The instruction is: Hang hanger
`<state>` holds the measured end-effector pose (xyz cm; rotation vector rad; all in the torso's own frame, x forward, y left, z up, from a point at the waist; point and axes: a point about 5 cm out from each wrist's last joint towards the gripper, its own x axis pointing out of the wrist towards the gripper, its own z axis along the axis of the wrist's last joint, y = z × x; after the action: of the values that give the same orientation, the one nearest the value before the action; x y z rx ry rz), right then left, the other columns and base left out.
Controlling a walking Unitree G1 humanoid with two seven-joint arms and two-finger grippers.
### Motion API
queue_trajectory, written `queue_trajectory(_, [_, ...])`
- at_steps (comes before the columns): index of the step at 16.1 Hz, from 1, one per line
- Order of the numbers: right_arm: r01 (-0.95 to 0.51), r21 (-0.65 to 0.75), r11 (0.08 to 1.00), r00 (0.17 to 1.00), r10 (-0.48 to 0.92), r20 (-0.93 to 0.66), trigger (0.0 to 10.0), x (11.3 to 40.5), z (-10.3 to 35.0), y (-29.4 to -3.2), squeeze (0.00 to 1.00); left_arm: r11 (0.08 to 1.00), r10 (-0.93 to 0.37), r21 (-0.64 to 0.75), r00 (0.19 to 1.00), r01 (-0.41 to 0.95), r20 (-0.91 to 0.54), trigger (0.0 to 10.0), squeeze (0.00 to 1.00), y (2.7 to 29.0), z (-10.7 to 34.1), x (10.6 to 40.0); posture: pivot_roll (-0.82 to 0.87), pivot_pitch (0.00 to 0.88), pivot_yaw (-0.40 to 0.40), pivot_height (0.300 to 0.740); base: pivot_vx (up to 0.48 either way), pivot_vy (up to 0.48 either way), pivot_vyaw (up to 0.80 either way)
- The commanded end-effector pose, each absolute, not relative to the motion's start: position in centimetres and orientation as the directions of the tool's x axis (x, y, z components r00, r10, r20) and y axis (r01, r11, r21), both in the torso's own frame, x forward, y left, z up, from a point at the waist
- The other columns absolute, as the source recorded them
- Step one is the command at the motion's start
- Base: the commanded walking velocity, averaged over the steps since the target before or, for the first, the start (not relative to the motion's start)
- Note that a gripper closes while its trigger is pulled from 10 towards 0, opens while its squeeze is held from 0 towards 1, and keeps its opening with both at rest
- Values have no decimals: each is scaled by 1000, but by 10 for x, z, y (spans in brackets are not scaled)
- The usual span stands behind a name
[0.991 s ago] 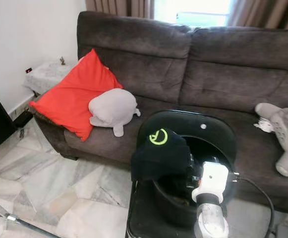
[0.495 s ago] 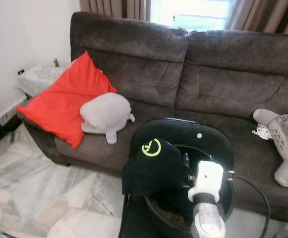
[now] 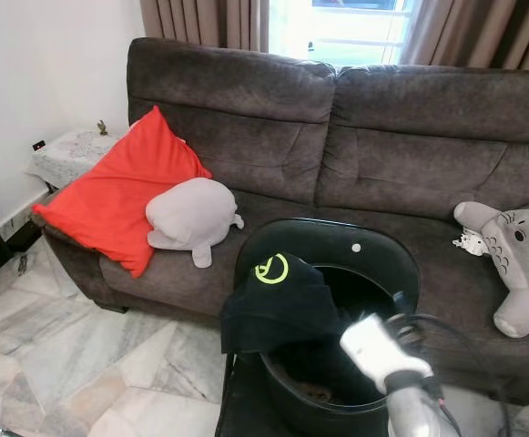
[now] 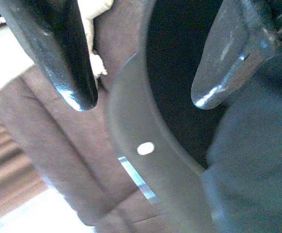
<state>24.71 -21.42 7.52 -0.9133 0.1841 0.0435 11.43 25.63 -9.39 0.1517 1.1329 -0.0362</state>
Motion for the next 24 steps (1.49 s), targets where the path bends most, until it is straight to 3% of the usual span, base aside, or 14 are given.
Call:
queue_trajectory(1, [-239, -785, 572, 964, 46, -260, 10000, 246, 63, -206, 0, 989, 47, 99, 411, 108, -910, 10000, 0, 257, -94, 113, 17, 0, 17, 740, 0, 0, 0])
queue_trajectory(3, [-308, -799, 517, 949, 106, -297, 10000, 252, 57, -201, 0, 989, 44, 98, 411, 110, -910, 10000, 0, 257, -94, 114, 25, 0, 16, 740, 0, 0, 0])
queue_trajectory(5, [-347, -767, 540, 934, 128, -333, 10000, 256, 55, -198, 0, 989, 44, 97, 412, 108, -910, 10000, 0, 257, -94, 114, 26, 0, 15, 740, 0, 0, 0])
queue_trajectory(8, [-414, -763, 496, 907, 153, -392, 10000, 262, 47, -195, 0, 990, 45, 97, 412, 106, -910, 10000, 0, 257, -94, 114, 27, 0, 16, 740, 0, 0, 0])
queue_trajectory(11, [-533, -737, 417, 842, 175, -510, 10000, 265, 34, -196, 0, 990, 45, 97, 411, 105, -910, 10000, 0, 257, -94, 115, 38, 0, 15, 740, 0, 0, 0])
queue_trajectory(17, [-428, -810, 401, 902, 129, -413, 10000, 291, 47, -200, 0, 988, 43, 99, 412, 116, -910, 10000, 0, 257, -94, 115, 41, 0, 22, 740, 0, 0, 0])
queue_trajectory(24, [-513, -779, 360, 858, 192, -476, 10000, 296, 35, -193, 0, 988, 41, 99, 412, 120, -910, 10000, 0, 258, -93, 115, 46, 0, 25, 740, 0, 0, 0])
